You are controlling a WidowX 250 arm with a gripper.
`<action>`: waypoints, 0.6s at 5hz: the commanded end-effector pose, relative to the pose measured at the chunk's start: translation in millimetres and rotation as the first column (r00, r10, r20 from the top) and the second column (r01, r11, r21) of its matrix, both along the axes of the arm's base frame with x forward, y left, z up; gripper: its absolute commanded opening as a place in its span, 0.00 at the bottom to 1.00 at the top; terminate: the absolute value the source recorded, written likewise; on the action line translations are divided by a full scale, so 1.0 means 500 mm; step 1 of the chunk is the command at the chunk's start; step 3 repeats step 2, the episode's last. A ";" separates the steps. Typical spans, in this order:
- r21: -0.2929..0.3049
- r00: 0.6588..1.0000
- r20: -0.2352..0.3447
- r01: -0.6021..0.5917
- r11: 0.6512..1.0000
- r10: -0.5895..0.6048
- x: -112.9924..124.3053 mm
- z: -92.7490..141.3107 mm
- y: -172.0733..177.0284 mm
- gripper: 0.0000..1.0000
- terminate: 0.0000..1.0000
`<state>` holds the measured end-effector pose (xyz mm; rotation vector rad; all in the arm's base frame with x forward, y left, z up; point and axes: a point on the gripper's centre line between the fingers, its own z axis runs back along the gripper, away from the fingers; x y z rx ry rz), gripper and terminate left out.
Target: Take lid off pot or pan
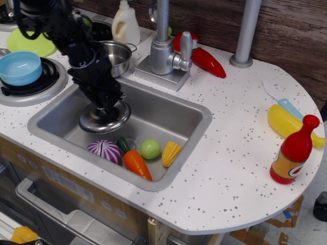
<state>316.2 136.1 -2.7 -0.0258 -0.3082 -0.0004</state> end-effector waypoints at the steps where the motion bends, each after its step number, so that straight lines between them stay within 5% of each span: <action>1: 0.041 0.997 0.059 0.040 0.998 -0.043 0.022 0.035 0.020 1.00 0.00; 2: 0.041 0.997 0.059 0.040 0.998 -0.043 0.022 0.035 0.020 1.00 1.00; 3: 0.041 0.997 0.059 0.040 0.998 -0.043 0.022 0.035 0.020 1.00 1.00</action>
